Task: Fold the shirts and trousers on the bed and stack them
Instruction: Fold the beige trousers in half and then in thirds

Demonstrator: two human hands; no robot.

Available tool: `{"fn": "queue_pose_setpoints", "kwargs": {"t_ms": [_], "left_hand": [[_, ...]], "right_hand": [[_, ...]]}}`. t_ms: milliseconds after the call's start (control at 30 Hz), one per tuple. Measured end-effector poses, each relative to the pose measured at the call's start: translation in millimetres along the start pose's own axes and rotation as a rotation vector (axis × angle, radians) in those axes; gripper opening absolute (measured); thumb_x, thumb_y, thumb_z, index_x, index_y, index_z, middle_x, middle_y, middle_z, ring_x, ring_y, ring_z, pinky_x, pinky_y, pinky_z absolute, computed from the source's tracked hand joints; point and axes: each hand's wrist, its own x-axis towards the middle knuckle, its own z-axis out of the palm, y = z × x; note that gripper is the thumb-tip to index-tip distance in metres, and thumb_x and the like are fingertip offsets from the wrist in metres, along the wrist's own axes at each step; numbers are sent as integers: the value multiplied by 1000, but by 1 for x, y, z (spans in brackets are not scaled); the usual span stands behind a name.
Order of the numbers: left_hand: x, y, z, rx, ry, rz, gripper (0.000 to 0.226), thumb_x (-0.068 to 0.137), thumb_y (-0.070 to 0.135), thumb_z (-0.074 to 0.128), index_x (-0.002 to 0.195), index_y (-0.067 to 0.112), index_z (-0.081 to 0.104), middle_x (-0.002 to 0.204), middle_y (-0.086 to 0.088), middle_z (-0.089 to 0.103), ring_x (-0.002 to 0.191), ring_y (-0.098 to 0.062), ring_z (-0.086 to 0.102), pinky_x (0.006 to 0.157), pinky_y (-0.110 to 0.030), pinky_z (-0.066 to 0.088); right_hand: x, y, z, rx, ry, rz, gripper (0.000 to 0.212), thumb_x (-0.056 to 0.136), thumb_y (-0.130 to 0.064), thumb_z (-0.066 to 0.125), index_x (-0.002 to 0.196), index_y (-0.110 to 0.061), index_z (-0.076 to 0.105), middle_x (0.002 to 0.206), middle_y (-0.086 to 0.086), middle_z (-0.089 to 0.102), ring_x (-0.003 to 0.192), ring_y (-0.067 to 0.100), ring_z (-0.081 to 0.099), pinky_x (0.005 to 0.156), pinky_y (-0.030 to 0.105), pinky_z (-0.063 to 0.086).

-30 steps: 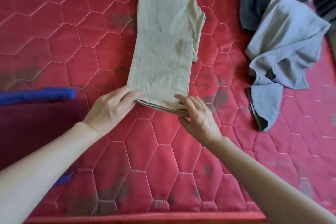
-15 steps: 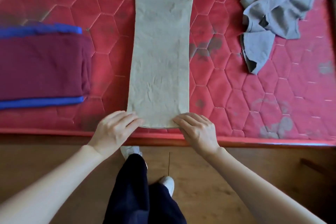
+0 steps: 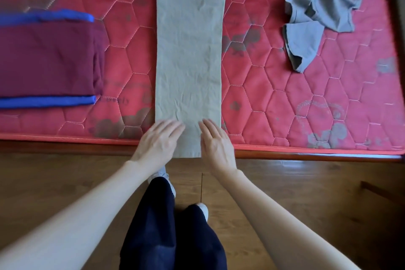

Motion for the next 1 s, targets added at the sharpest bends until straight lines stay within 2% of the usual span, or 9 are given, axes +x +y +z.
{"fn": "queue_pose_setpoints", "kwargs": {"t_ms": [100,200,333,533,600,700,800,900,1000], "left_hand": [[44,-8,23,35,5,-67,61,79,-14,57,138,-5,47,146,-19,44,139,-36,38,114,-49,31],[79,-27,50,88,-41,-214,59,97,13,43,152,7,23,161,-12,15,149,-29,10,121,-47,10],[72,-44,72,116,-13,-373,59,99,39,26,154,18,19,162,-11,11,150,-27,8,120,-48,7],[40,-26,60,7,-42,-758,67,100,39,31,152,0,14,160,-19,6,150,-30,7,120,-51,6],[53,-31,51,12,-28,-729,66,100,33,38,152,0,14,160,-21,6,149,-32,6,119,-52,5],[96,-50,43,81,8,-446,62,98,28,38,153,6,20,161,-17,11,149,-31,9,119,-51,6],[161,-72,44,148,-2,-218,58,95,20,32,152,7,27,161,-11,18,149,-28,13,120,-50,9],[216,-99,45,165,-31,-222,61,94,26,19,152,7,27,160,-8,19,149,-24,15,121,-47,9],[227,-126,47,160,-25,-269,62,95,38,25,151,12,30,160,-10,20,149,-26,16,120,-50,10]], "right_hand": [[42,-18,27,92,-85,82,47,96,-3,47,142,2,40,150,19,39,143,30,31,117,43,27],[79,-7,61,34,-184,167,54,103,-20,33,153,-12,17,162,8,11,150,22,2,120,45,3],[74,29,73,-178,-152,147,59,101,-46,21,155,-24,13,163,-1,7,150,18,0,121,46,-3],[45,55,49,-172,-132,366,62,100,-45,17,155,-16,14,162,11,7,150,25,4,120,50,4],[61,50,43,-163,-105,317,59,101,-38,23,153,-12,22,160,16,13,149,29,9,120,51,7],[117,41,45,-124,-73,161,53,99,-26,33,150,-12,32,157,17,22,147,30,16,120,51,11],[193,38,59,-96,-125,32,54,99,-20,40,151,-14,30,159,10,20,149,27,10,120,49,5],[253,46,69,-151,-151,-2,52,102,-22,39,151,-13,28,160,4,21,149,22,11,119,48,6],[268,67,65,-216,-135,33,54,101,-40,32,152,-22,29,160,1,20,149,19,13,120,44,6]]}}
